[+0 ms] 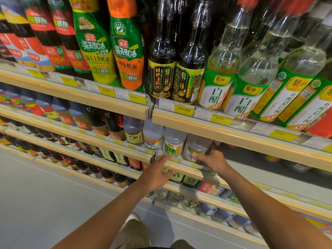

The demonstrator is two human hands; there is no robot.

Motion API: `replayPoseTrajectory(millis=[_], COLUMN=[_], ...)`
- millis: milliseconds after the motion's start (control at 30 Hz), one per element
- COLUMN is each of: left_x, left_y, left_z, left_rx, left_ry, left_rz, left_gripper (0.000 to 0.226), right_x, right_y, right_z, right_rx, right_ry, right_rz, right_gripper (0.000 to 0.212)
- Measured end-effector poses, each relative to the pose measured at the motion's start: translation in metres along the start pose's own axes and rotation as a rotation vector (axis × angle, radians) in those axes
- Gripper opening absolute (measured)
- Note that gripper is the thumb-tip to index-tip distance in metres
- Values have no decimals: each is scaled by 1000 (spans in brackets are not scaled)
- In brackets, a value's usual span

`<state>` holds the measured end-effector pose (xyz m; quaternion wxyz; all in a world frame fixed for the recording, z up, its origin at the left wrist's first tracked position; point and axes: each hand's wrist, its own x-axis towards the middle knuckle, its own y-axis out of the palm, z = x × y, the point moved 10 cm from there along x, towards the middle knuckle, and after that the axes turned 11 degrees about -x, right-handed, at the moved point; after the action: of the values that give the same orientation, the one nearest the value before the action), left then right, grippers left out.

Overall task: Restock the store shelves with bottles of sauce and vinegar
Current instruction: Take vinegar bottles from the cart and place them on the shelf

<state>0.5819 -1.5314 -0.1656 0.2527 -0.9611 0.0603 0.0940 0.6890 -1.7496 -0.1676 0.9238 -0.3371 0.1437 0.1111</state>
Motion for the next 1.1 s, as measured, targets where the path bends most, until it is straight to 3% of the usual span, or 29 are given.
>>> replayPoseTrajectory(millis=[367, 433, 533, 600, 767, 900, 1100], left_x=[-42, -50, -63, -71, -95, -132, -209], left_y=[-31, -41, -62, -75, -119, -165, -252], left_z=[-10, -13, -25, -30, -19, 3, 65], left_rx=[63, 124, 328, 475, 667, 705, 684], left_ry=[5, 35, 147, 173, 143, 133, 57], left_rz=[-68, -111, -253, -311, -389, -448, -498], left_gripper=[63, 65, 69, 75, 81, 85, 87], right_x=[-27, -39, -63, -78, -104, -132, -161], right_y=[-7, -15, -31, -36, -37, -9, 77], right_z=[35, 46, 60, 70, 81, 97, 153], right_rx=[-67, -211, -553, -728, -862, -967, -1014], right_ry=[-172, -220, -240, -234, -238, -330, -349], right_rz=[-102, -171, -351, -440, -587, -644, -569], right_gripper=[56, 46, 64, 64, 78, 100, 108])
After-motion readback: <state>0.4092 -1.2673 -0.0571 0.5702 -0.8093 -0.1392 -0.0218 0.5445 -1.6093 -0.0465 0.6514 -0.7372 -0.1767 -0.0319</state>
